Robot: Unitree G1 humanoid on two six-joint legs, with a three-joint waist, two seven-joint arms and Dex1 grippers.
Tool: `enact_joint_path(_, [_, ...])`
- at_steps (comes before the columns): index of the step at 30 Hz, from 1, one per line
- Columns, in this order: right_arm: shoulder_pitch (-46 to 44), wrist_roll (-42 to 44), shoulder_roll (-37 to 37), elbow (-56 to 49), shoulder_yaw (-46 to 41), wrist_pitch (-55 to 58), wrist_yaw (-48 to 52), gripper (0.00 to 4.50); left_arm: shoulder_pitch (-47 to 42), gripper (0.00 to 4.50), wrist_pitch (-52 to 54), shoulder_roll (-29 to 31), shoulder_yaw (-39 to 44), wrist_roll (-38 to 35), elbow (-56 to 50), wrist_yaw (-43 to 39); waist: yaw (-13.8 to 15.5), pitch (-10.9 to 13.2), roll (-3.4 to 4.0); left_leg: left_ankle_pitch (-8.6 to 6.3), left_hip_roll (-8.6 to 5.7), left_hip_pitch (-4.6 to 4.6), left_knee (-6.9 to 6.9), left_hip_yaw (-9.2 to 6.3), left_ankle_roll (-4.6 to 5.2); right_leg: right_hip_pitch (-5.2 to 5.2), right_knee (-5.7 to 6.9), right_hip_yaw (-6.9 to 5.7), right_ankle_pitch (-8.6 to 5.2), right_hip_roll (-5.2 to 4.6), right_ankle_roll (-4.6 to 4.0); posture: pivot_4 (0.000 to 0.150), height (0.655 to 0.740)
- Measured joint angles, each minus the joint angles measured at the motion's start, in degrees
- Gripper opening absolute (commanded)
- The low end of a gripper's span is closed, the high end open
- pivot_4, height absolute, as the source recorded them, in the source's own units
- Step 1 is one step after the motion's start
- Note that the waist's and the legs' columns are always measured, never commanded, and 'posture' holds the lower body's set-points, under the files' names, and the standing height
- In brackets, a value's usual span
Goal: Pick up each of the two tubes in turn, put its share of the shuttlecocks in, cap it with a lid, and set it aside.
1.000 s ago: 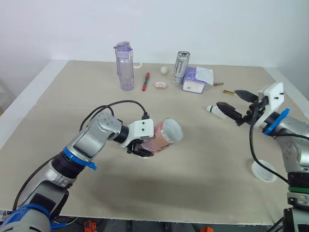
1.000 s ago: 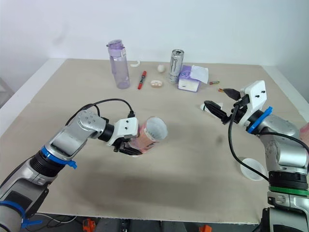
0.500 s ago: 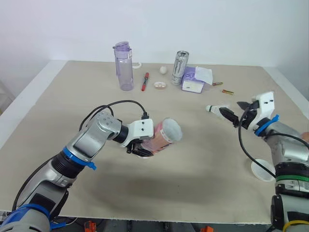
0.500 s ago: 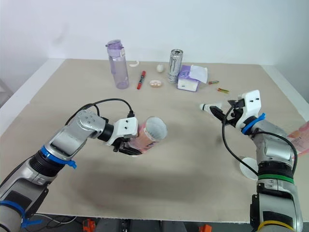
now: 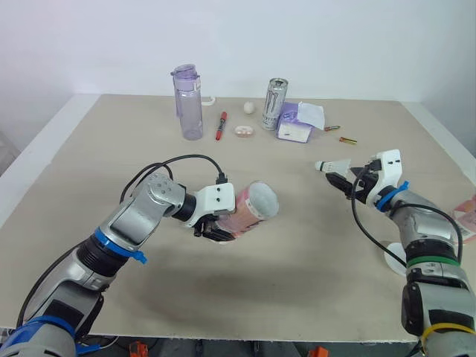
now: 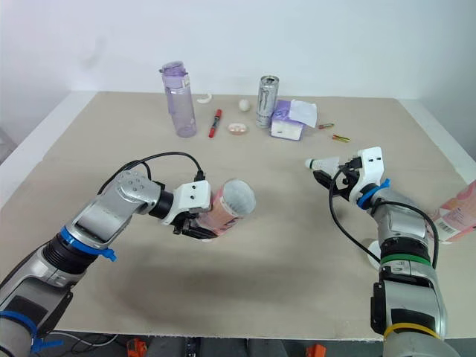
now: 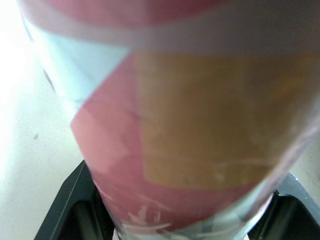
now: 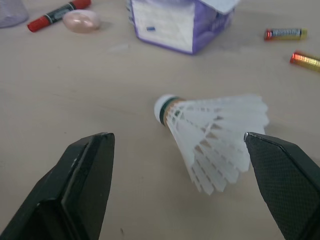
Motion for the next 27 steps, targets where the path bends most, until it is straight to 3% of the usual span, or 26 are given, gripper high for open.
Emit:
enact_joint_path(13, [-7.2,-3.5,3.7,12.8,0.2,-5.6,-0.9,4.44,0.9,2.75,0.8,0.2,0.2,0.0,-1.3,1.0,-0.1,0.0,0.0,0.0,-0.01,0.01,0.0,0.02,0.0,0.0,0.0,0.06,0.01,0.01,0.05,0.15,0.74])
enact_joint_path(15, [-7.5,-3.7,3.8,13.3,0.2,-5.9,-0.9,4.21,0.9,2.75,0.8,0.2,0.2,0.0,-1.4,1.0,-0.1,0.0,0.0,0.0,-0.01,0.01,0.0,0.02,0.0,0.0,0.0,0.05,0.01,0.01,0.05,0.15,0.74])
enact_joint_path(20, [-9.6,-5.0,4.2,17.8,0.2,-8.1,-3.0,2.38,1.3,2.75,1.1,0.4,0.6,0.0,-2.0,1.1,-0.2,0.0,0.0,0.0,-0.01,0.01,-0.01,0.04,0.0,-0.01,0.0,0.08,0.01,0.02,0.05,0.15,0.74])
enact_joint_path(21, [-9.6,-5.0,4.2,17.9,0.2,-8.3,-3.2,2.24,1.3,2.75,1.1,0.4,0.6,0.0,-2.0,1.1,-0.2,0.0,0.0,0.0,-0.01,0.01,-0.01,0.04,0.0,-0.01,0.0,0.08,0.01,0.02,0.05,0.15,0.74])
enact_joint_path(23, [-10.0,-5.1,4.2,18.6,0.2,-8.9,-3.4,1.32,1.4,2.75,1.2,0.4,0.6,0.0,-2.0,1.1,-0.3,0.0,0.0,0.0,0.0,0.02,-0.01,0.03,0.0,-0.01,0.0,0.08,0.01,0.03,0.05,0.15,0.74])
enact_joint_path(24, [-10.3,-5.1,4.2,19.3,0.2,-9.3,-3.5,1.32,1.4,2.75,1.2,0.4,0.7,0.0,-2.0,1.2,-0.3,0.0,0.01,0.0,0.0,0.02,-0.01,0.04,0.0,-0.01,0.0,0.08,0.01,0.03,0.05,0.15,0.74])
enact_joint_path(25, [-10.4,-5.1,4.2,19.4,0.1,-9.4,-3.6,0.54,1.4,2.75,1.2,0.4,0.7,0.0,-2.0,1.2,-0.3,0.0,0.0,0.0,0.0,0.02,-0.01,0.03,0.0,-0.01,0.0,0.08,0.01,0.03,0.05,0.15,0.74])
enact_joint_path(27, [-10.7,-5.2,4.2,19.8,0.0,-9.8,-3.6,0.09,1.4,2.75,1.2,0.4,0.7,0.0,-1.9,1.2,-0.3,0.0,0.0,0.0,0.0,0.02,-0.01,0.03,0.0,-0.01,0.0,0.08,0.01,0.03,0.05,0.15,0.74])
